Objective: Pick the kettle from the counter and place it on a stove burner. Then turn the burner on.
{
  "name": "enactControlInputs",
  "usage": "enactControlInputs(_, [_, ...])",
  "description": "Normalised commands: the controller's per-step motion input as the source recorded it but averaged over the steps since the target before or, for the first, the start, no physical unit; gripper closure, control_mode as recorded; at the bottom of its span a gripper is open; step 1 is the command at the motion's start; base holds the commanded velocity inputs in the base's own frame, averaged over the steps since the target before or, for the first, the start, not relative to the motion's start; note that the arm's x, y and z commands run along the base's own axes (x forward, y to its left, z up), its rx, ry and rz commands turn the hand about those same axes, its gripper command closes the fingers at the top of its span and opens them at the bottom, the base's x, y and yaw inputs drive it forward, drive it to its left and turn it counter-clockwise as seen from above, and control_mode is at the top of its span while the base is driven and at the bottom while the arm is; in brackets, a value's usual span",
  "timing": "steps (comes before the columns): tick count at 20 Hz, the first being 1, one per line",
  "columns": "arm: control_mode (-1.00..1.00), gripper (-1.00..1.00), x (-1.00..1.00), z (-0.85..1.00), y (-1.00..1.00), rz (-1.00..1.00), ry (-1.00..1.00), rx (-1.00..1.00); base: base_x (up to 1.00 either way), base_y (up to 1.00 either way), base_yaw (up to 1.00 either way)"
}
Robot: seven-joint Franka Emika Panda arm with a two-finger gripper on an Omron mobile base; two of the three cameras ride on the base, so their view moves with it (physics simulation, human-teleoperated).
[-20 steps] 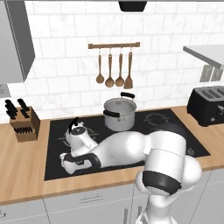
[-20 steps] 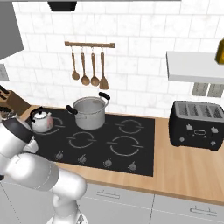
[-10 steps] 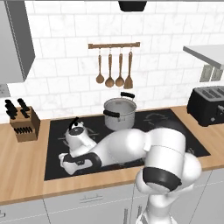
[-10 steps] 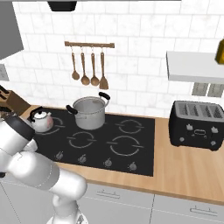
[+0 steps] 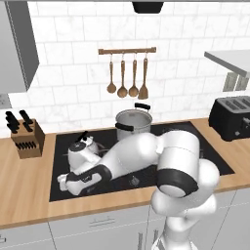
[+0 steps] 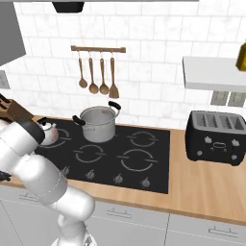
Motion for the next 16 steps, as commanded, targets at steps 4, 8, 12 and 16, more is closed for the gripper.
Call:
enactControlInputs(4, [-1.00,1.00,0.00,-0.42,-0.05,0.38,0.00,0.08,0.00,0.00,0.00])
enactControlInputs(8, [-1.00,1.00,-0.05,-0.38,-0.34,0.40,-0.03,0.15,0.00,0.00,0.00])
enactControlInputs(12, [-1.00,1.00,-0.03,-0.43,-0.24,0.37,-0.05,0.11,0.00,0.00,0.00])
enactControlInputs(16, [-1.00,1.00,-0.13,-0.32,-0.10,0.32,-0.07,0.02,0.00,0.00,0.00])
